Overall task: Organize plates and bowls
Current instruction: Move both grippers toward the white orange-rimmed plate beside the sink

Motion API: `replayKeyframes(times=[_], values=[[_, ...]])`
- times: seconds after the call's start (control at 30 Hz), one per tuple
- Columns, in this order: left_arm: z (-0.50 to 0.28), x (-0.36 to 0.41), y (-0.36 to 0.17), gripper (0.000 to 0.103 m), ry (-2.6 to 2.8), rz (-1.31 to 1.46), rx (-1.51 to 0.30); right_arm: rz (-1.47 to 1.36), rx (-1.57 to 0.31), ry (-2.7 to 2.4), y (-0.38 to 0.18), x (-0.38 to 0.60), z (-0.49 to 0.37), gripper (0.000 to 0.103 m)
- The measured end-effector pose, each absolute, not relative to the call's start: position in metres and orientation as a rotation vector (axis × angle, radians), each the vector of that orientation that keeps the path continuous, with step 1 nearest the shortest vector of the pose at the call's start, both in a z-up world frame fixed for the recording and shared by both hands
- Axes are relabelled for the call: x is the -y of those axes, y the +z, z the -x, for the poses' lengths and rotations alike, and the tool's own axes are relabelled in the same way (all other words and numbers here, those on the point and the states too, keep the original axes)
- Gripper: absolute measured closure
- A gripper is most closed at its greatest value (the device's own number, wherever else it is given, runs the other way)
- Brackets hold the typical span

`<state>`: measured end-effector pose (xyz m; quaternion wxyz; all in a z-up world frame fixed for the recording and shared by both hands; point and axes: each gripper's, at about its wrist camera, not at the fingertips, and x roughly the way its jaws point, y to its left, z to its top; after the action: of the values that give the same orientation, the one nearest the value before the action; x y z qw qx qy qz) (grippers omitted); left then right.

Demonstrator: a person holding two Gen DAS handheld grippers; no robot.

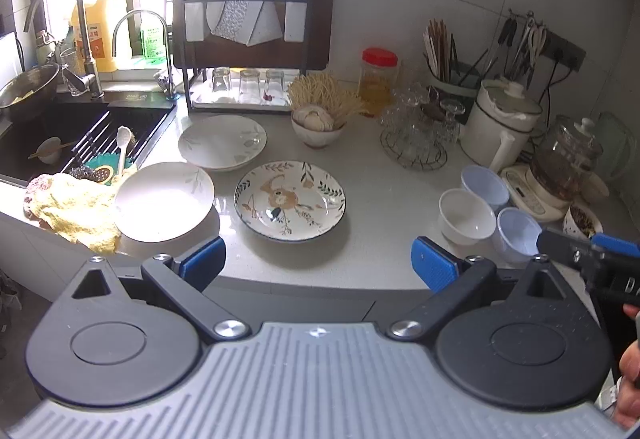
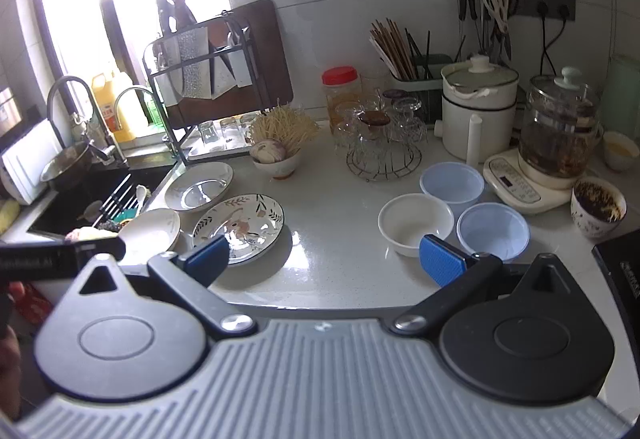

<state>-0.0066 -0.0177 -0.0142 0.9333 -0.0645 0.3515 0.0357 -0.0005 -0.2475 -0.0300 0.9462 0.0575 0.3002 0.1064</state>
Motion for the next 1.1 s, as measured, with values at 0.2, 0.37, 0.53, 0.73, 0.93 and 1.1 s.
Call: replayKeyframes(times=[0.2, 0.37, 0.53, 0.73, 0.93, 1.1], values=[[0.003, 0.015, -0.015, 0.002, 0.075, 0.133, -0.716, -0.115, -0.599, 0.222, -0.029, 0.250, -0.003, 0.000], [0.001, 0.016, -0.011, 0.002, 0.091, 0.123, -0.702, -0.117, -0.598, 0.238, -0.028, 0.249, -0.006, 0.000], [0.000, 0.014, -0.002, 0.002, 0.114, 0.090, -0.672, -0.106, -0.592, 0.258, -0.025, 0.249, -0.005, 0.000], [0.001, 0.011, 0.000, 0.002, 0.137, 0.086, -0.661, -0.103, -0.591, 0.275, -0.024, 0.248, -0.004, 0.000], [0.006, 0.009, -0.004, 0.002, 0.144, 0.098, -0.670, -0.100, -0.599, 0.288, -0.026, 0.248, -0.005, 0.000], [0.007, 0.012, -0.009, 0.002, 0.132, 0.113, -0.687, -0.093, -0.601, 0.289, -0.026, 0.247, -0.005, 0.000]])
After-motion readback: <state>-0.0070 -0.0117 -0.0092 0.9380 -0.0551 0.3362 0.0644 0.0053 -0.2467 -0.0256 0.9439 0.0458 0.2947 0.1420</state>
